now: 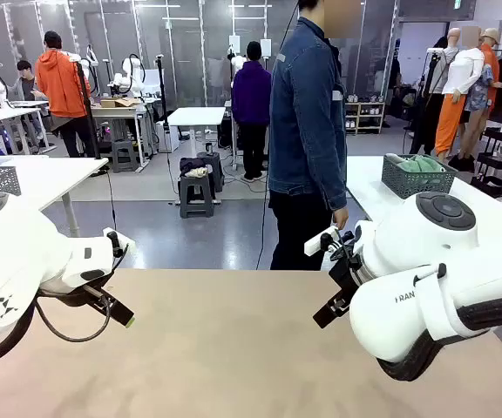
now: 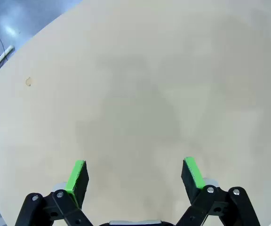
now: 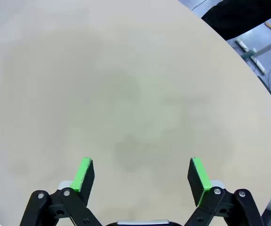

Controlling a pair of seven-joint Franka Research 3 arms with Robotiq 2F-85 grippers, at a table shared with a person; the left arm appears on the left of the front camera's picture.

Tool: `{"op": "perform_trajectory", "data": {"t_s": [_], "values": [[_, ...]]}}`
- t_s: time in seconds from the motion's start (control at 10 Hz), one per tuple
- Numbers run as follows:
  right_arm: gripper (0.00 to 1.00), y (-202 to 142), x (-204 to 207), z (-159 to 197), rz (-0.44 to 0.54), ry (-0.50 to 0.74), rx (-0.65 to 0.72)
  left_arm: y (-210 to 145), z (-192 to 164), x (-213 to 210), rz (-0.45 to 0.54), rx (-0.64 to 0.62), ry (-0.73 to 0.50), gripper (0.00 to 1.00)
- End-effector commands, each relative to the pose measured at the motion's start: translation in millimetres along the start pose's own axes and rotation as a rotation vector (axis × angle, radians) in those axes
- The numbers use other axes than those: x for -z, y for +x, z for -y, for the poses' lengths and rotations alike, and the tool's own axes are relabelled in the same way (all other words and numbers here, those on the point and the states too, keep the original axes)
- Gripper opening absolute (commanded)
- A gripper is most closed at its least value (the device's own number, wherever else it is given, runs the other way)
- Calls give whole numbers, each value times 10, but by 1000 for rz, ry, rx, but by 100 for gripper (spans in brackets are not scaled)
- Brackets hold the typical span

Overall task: Fold the towels and place them in the basket.
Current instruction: When a person lays out a Towel with hook on the table, fold it in half twice.

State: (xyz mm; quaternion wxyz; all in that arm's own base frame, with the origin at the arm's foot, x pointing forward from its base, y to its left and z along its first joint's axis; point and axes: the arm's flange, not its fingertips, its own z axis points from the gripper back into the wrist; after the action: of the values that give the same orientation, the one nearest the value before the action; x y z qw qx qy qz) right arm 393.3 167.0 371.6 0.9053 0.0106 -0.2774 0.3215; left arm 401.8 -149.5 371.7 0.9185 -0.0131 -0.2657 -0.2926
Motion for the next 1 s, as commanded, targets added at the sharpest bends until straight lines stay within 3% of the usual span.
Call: {"op": "perform_trajectory", "data": {"t_s": [0.0,0.9], "values": [[100,0,0,0,0,0,0,0,1,0,0,0,0,100],[100,0,0,0,0,0,0,0,1,0,0,0,0,100]]}}
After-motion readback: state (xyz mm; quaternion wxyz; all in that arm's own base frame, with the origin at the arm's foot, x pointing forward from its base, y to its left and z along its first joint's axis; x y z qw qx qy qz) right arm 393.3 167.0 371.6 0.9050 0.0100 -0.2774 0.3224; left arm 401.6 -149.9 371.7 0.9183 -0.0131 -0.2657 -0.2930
